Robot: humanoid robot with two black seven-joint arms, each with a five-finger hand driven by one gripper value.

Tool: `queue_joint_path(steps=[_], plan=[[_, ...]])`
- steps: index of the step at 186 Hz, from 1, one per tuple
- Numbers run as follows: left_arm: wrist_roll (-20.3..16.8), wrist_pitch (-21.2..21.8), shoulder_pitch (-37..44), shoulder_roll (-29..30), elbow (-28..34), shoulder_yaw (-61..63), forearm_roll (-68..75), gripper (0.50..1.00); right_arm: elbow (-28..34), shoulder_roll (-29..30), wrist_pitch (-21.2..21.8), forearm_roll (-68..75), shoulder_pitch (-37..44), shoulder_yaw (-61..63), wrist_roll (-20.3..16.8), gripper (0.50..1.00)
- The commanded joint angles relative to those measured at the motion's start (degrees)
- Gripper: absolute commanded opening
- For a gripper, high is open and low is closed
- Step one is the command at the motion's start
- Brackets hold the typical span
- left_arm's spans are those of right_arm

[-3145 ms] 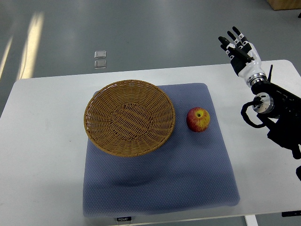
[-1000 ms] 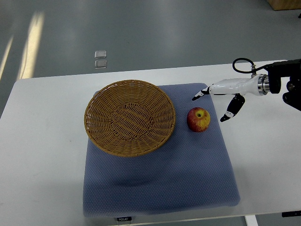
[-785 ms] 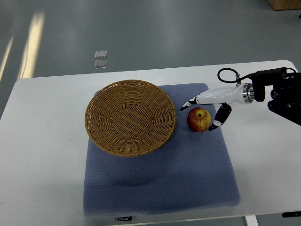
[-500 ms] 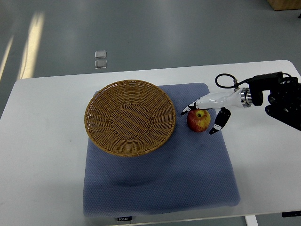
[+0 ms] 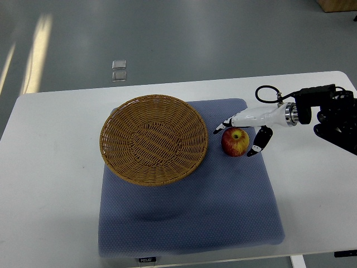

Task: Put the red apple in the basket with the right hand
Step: 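Close the right hand fingers around the red apple, then lift the apple and carry it over the wicker basket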

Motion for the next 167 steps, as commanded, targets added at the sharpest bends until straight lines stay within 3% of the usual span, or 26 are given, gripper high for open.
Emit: queue_joint_path(steps=[1, 15, 51, 167], plan=[[0.0, 0.0, 0.0, 0.0, 0.0, 0.0, 0.0, 1.000, 0.0, 0.3, 0.0, 0.0, 0.0, -0.1, 0.1, 0.801], [0.0, 0.0, 0.0, 0.0, 0.0, 0.0, 0.0, 1.000, 0.0, 0.3, 0.1, 0.0, 0.0, 0.0, 0.2, 0.795], [0.0, 0.0, 0.0, 0.0, 0.0, -0.1, 0.0, 1.000, 0.0, 0.3, 0.2, -0.1, 0.1, -0.1, 0.2, 0.688], [0.0, 0.0, 0.0, 0.0, -0.1, -0.1, 0.0, 1.000, -0.2, -0.8, 0.4, 0.1, 4.4, 0.7, 0.2, 0.684]])
